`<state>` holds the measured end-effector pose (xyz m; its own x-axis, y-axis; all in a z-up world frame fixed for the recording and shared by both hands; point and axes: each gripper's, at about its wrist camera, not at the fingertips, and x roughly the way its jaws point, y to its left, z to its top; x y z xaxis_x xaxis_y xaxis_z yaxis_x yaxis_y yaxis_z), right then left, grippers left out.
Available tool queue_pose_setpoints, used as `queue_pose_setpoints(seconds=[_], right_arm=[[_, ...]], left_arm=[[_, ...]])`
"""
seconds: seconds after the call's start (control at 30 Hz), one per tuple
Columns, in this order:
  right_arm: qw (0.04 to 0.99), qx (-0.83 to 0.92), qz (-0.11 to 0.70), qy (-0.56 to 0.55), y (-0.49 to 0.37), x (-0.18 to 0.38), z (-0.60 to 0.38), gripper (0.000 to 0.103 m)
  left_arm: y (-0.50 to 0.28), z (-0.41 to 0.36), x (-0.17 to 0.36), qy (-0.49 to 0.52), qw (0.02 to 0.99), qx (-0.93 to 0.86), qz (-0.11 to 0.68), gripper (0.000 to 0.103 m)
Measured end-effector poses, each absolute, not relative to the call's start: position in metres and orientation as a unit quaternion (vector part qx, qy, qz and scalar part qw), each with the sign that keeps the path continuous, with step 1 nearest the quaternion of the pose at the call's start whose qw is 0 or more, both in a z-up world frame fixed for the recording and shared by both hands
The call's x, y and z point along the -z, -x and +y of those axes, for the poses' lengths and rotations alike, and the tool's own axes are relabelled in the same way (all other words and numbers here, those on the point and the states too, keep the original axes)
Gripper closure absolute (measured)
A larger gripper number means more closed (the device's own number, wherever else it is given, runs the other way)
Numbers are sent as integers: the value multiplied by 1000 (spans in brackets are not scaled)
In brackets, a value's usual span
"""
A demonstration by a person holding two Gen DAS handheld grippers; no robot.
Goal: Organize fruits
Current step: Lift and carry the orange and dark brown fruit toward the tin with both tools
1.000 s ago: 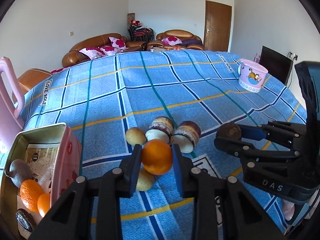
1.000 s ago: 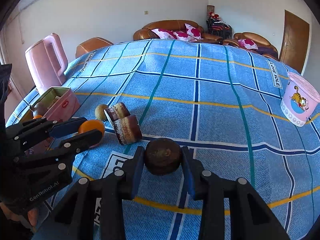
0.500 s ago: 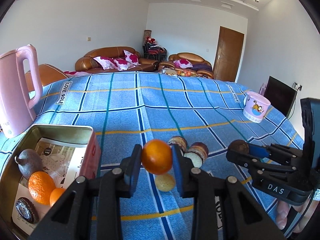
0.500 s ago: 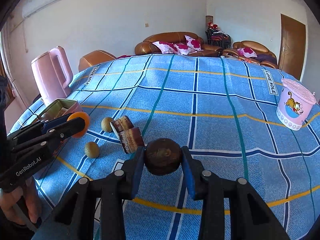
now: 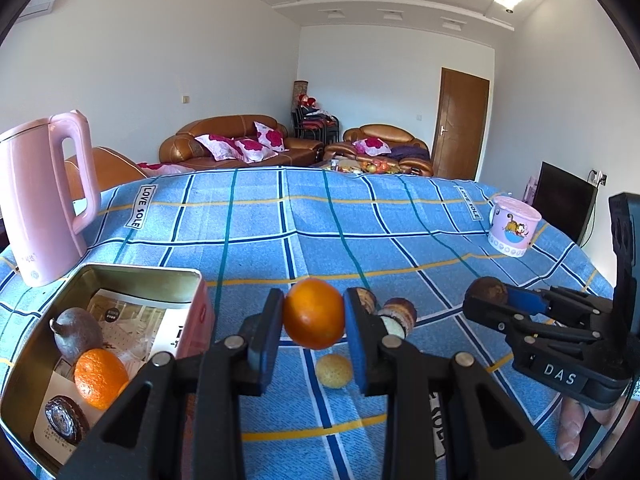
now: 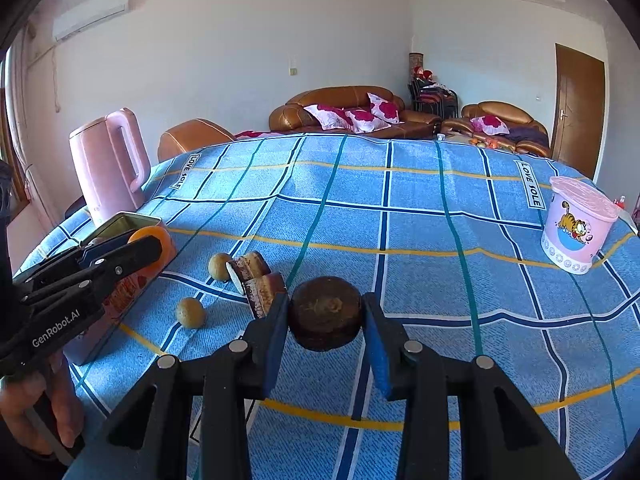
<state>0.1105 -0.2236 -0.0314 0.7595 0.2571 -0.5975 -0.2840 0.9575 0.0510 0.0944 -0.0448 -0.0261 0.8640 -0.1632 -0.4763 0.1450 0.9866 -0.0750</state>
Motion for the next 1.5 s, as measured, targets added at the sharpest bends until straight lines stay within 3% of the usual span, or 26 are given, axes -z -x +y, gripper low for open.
queue_pose_setpoints(seconds=[1.5], right_arm=[[969,-136,204,30,-72,10,-229,64]], left_arm=[[-67,-48,16,-3,982,57,179,71]])
